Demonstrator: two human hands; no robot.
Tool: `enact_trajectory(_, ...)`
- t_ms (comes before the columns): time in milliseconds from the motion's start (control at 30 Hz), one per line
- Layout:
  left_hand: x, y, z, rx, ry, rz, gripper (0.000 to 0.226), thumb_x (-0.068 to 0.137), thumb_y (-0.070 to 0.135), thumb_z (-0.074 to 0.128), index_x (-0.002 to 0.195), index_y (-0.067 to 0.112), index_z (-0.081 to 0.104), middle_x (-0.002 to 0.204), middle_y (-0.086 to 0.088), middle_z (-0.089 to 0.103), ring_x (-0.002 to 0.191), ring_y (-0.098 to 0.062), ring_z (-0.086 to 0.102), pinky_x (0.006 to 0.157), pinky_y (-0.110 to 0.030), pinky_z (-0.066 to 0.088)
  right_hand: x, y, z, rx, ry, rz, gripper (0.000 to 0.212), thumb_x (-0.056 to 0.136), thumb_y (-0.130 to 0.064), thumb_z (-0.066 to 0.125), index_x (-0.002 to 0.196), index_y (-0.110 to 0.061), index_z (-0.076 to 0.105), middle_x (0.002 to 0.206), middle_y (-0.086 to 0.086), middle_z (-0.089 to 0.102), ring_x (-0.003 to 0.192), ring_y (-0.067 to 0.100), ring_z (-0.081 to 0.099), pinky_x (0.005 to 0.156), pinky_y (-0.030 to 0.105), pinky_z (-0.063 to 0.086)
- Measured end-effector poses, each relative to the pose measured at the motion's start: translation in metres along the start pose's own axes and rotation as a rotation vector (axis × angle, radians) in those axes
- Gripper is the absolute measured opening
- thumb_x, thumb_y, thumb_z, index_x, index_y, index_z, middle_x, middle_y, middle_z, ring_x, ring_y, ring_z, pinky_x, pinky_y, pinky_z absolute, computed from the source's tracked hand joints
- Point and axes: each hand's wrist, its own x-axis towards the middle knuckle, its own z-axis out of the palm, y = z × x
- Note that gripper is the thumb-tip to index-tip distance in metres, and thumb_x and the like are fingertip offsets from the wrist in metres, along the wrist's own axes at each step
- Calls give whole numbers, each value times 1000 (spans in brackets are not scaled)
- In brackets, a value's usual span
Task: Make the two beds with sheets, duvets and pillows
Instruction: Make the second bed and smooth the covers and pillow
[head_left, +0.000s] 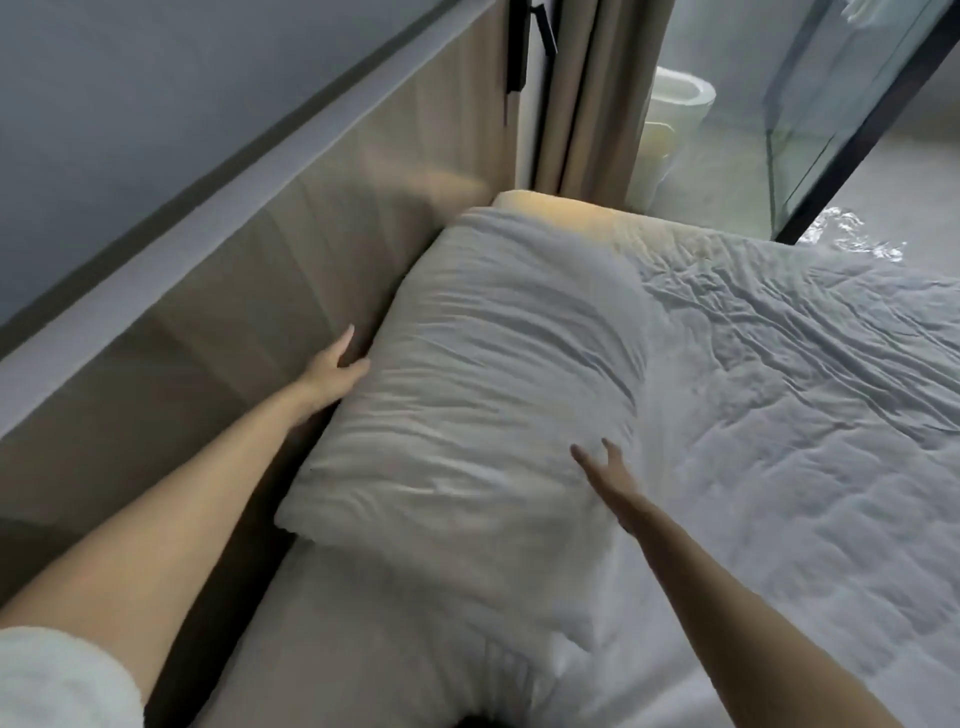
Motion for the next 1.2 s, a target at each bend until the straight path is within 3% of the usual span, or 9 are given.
enact_trajectory(133,-8,-88,29,29,-180,-156,73,98,27,56,155,24,11,161,-1,15,146,-21,20,117,-31,19,-3,24,32,-83,-59,-35,109,72,-57,77,153,-41,5,160,-1,-17,148,26,13,119,49,16)
enact_trajectory(267,-38,-150,46,116,-133,-201,79,91,25,67,152,35,18,163,-7,2,149,-21,6,118,-34,16,-19,52,36,142,-4,210,121,70,-56,80,152,-34,-6,157,12,18,138,33,32,113,44,30)
enact_trajectory(367,-52,-167,51,58,-91,-252,102,66,37,69,151,44,14,162,-9,-4,149,-24,4,117,-37,19,-27,68,47,253,69,358,110,69,-58,79,145,-4,21,144,16,40,127,32,46,104,38,36)
enact_trajectory(533,-68,-180,67,250,-73,-182,135,55,43,88,150,47,-7,159,-9,-22,148,-30,-10,117,-47,13,-35,49,53,230,211,265,83,69,-53,79,129,-3,54,128,12,59,111,28,58,94,32,45)
enact_trajectory(767,-97,-182,109,-220,415,-327,116,79,15,80,155,18,-8,156,-23,16,143,-35,24,113,-45,27,-53,40,20,467,166,72,54,68,-40,84,109,-9,67,102,2,70,92,17,67,83,29,52)
enact_trajectory(867,-112,-195,129,-469,279,-606,105,85,28,74,155,16,-4,154,-13,28,134,-33,38,100,-46,45,-64,93,39,255,284,336,69,73,-48,73,123,-4,55,109,12,62,97,26,59,80,30,41)
enact_trajectory(1000,-127,-218,153,-445,157,-607,88,90,26,68,156,21,9,155,-10,28,128,-28,45,93,-41,48,-87,123,67,260,151,263,81,91,-48,60,152,-17,16,139,9,46,123,30,49,104,38,40)
enact_trajectory(1133,-111,-229,162,-443,194,-467,92,84,37,74,154,31,16,155,-4,30,130,-25,44,102,-44,45,-90,111,63,393,3,353,90,59,-59,83,128,-8,58,119,7,65,104,25,65,97,43,52)
enact_trajectory(1200,-97,-230,162,-446,251,-401,91,78,37,79,151,32,24,151,-2,37,134,-24,41,106,-46,42,-85,86,56,601,-102,305,71,69,-50,78,124,-8,62,114,11,70,97,25,69,87,38,57)
